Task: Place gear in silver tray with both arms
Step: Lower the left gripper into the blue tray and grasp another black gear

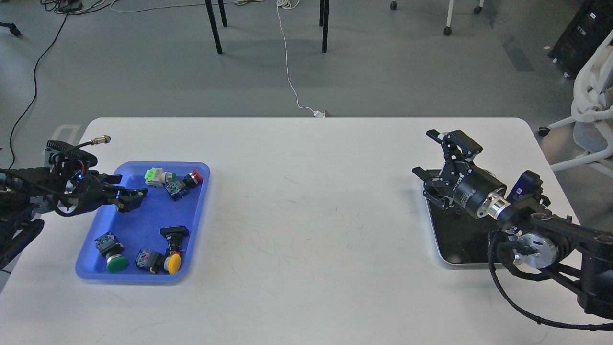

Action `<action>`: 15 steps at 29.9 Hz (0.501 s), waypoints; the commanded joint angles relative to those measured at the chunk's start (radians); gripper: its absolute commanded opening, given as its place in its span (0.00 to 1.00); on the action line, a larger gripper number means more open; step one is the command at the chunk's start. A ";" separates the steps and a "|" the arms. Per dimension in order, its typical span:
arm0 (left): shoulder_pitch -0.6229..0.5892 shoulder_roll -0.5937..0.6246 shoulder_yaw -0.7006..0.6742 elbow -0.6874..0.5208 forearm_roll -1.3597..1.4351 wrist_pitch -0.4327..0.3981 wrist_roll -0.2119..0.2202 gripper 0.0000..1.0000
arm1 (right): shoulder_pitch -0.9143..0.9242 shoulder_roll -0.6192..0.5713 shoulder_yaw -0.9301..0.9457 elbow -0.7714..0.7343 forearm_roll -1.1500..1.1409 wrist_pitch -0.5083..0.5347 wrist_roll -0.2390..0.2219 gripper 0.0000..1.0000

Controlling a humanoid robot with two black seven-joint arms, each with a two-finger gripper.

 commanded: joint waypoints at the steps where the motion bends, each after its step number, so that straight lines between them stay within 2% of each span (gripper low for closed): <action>1: -0.005 -0.002 0.036 0.000 -0.003 0.004 0.000 0.72 | -0.004 -0.003 0.000 0.000 0.000 0.000 0.000 0.97; 7: 0.001 -0.002 0.038 0.002 -0.011 0.002 0.000 0.61 | -0.004 0.000 0.000 0.000 0.000 0.000 0.000 0.97; 9: 0.006 -0.002 0.038 0.002 -0.014 0.004 0.000 0.46 | -0.004 0.000 0.000 0.000 0.000 0.000 0.000 0.97; 10: 0.006 -0.002 0.038 0.002 -0.016 0.004 0.000 0.42 | -0.004 0.000 0.000 -0.002 0.000 0.000 0.000 0.97; 12: 0.008 -0.004 0.039 0.002 -0.016 0.005 0.000 0.24 | -0.004 0.000 0.000 0.000 0.000 0.000 0.000 0.97; 13: 0.009 -0.004 0.039 0.002 -0.016 0.007 0.000 0.18 | -0.004 0.000 0.000 0.000 0.000 0.000 0.000 0.97; 15: 0.009 -0.004 0.039 0.002 -0.016 0.015 0.000 0.17 | -0.004 0.000 0.000 0.000 0.000 0.000 0.000 0.97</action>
